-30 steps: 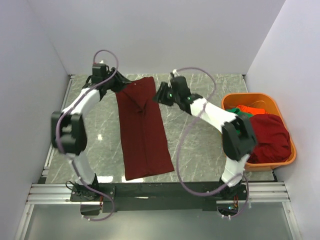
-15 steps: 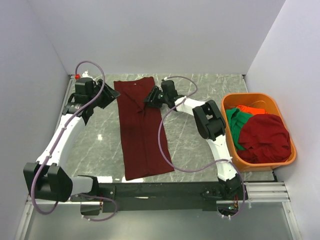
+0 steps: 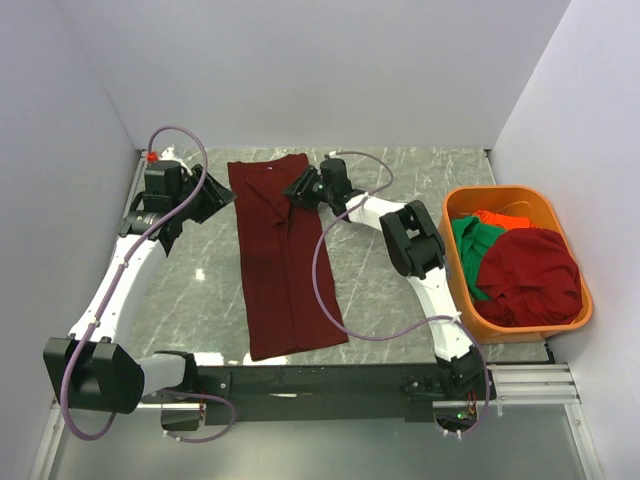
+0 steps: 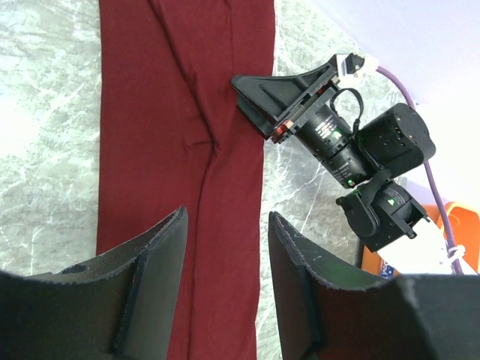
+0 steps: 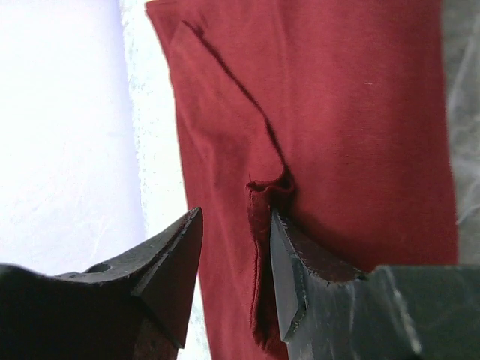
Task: Fold and stack the t-shirts
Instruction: Fold the tshirt
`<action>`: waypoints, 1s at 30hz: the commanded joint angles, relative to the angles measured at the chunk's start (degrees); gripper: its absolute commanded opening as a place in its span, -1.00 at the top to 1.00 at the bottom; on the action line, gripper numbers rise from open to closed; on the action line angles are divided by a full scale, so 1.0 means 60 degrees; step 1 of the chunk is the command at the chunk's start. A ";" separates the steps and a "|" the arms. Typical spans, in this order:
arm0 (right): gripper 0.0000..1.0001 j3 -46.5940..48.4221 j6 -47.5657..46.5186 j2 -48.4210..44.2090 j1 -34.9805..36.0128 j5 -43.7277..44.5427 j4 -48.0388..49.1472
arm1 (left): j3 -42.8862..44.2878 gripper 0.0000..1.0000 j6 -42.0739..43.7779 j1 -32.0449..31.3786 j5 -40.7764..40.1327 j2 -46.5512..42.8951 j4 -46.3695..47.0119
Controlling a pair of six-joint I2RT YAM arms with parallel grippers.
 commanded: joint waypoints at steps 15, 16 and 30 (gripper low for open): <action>0.72 0.0247 0.0120 -0.0002 0.0423 0.0519 0.0706 | -0.0224 -0.04 0.0374 0.0139 0.0427 -0.0156 0.0265; 0.74 0.0247 0.0091 -0.0002 0.0438 0.0489 0.0793 | -0.0238 -0.04 0.0374 0.0154 0.0442 -0.0156 0.0265; 0.78 0.0452 -0.0568 -0.0002 0.1111 -0.0038 0.0838 | -0.0311 -0.03 0.0403 0.0183 0.0530 -0.0054 0.0353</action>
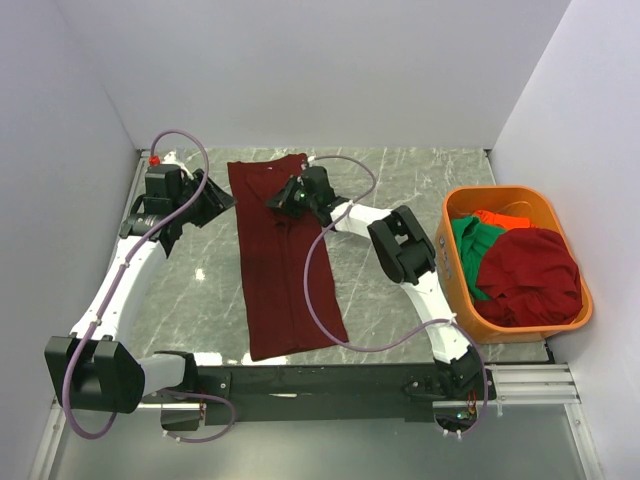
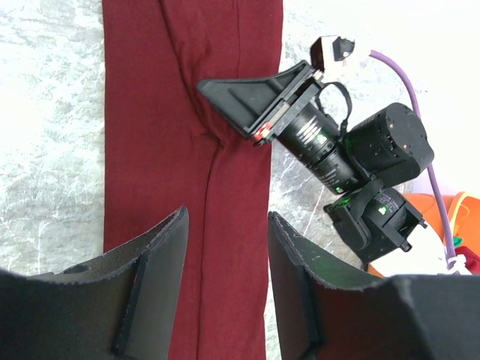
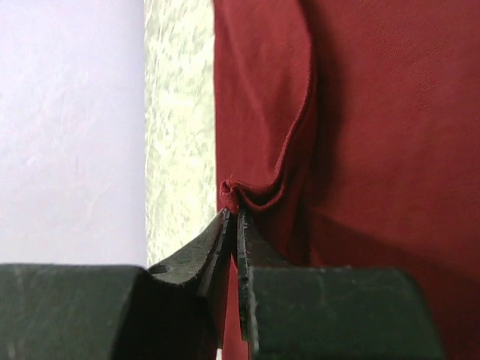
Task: Fold and stack the t-shirts
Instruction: Fold the tshirt
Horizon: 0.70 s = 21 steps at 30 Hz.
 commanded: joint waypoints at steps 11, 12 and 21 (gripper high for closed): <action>0.78 0.0752 -0.1045 0.0112 0.0582 -0.0404 -0.0309 | -0.0196 -0.03 0.0115 0.0056 0.0180 0.0004 0.0354; 0.78 0.0738 -0.1104 0.0083 0.0596 -0.0418 -0.0338 | -0.0211 -0.03 0.0115 0.0056 0.0166 0.0019 0.0368; 0.65 0.0197 -0.1763 -0.0209 0.0655 -0.0228 -0.0778 | -0.0328 -0.04 -0.0192 0.0056 0.0195 0.0429 0.0514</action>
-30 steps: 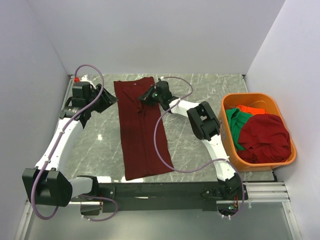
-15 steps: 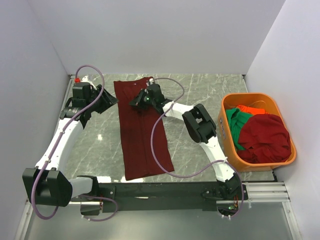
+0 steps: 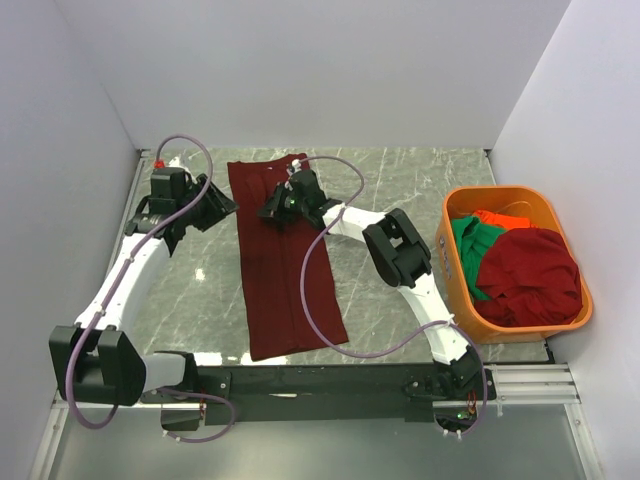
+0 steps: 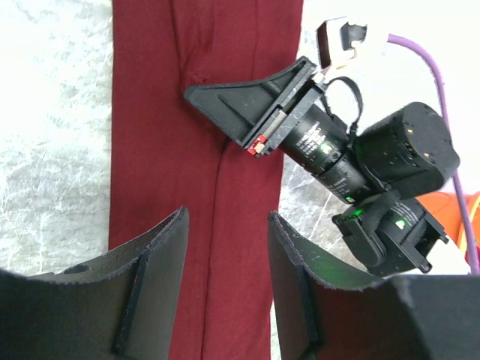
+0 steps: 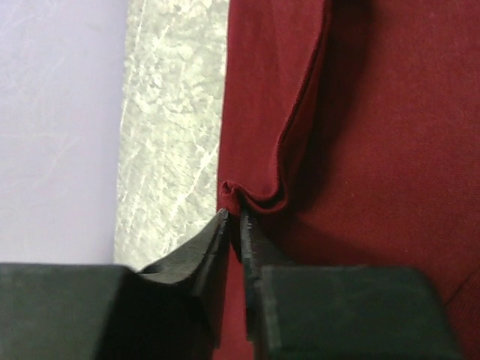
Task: Fold and stack the t-shirts
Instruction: Fold the tshirt
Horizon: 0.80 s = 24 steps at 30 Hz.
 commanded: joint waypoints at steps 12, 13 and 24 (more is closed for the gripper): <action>0.16 -0.0626 -0.1579 -0.0546 0.0120 -0.0105 -0.0232 | 0.1262 -0.05 -0.0599 0.0045 -0.0562 0.2220 0.0654; 0.12 -0.0670 -0.1681 -0.0576 0.0134 -0.0120 -0.0203 | 0.1409 -0.05 -0.0570 0.0045 -0.0693 0.2570 0.0698; -0.01 -0.0202 -0.2326 -0.0518 0.0163 -0.0062 -0.1124 | 0.4602 -0.08 0.0001 0.0045 -0.1925 0.5354 -0.0327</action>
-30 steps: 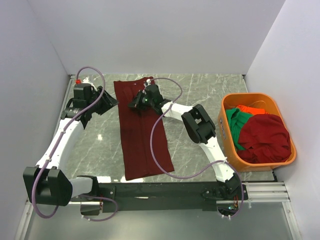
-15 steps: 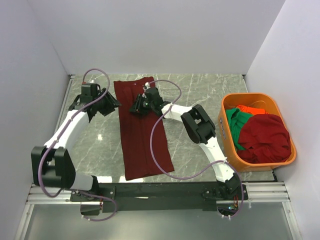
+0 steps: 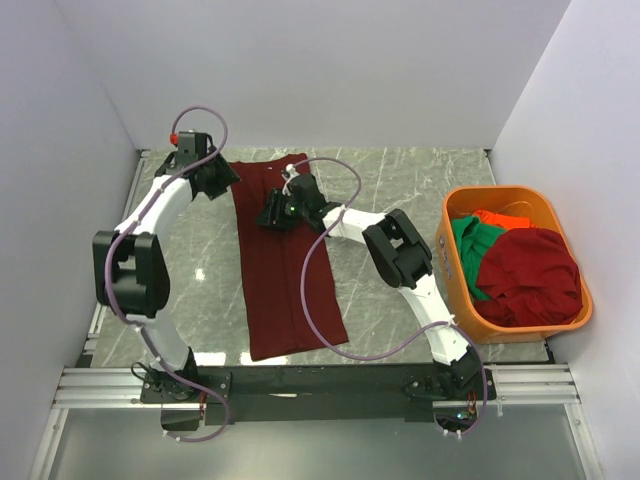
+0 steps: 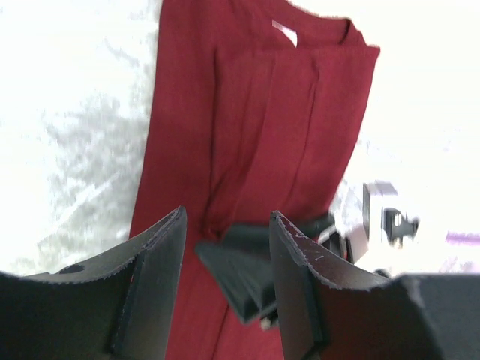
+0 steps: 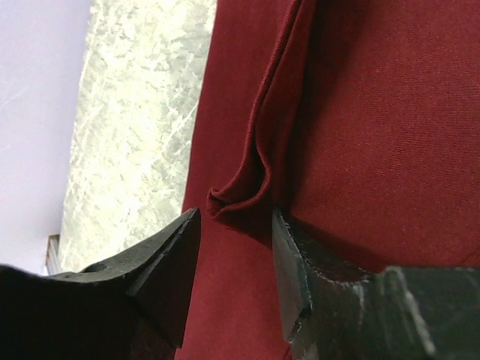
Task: Fold and stack the t-shirts
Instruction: Fold the tshirt
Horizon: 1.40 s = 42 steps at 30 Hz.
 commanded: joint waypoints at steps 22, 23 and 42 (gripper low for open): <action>-0.17 -0.0205 -0.2179 -0.0891 0.0618 0.1081 -0.1129 | 0.2399 -0.09 0.1149 0.0005 -0.0432 0.2049 -0.0434; -0.18 -0.0324 -0.2193 -0.1037 0.0618 0.1036 -0.0982 | 0.2531 -0.09 0.1179 0.0019 -0.0432 0.2138 -0.0637; -0.29 -0.2609 -0.2516 -0.2985 0.0662 0.0318 0.1521 | 0.3499 -0.11 0.1662 -0.0112 -0.0666 0.2929 -0.0741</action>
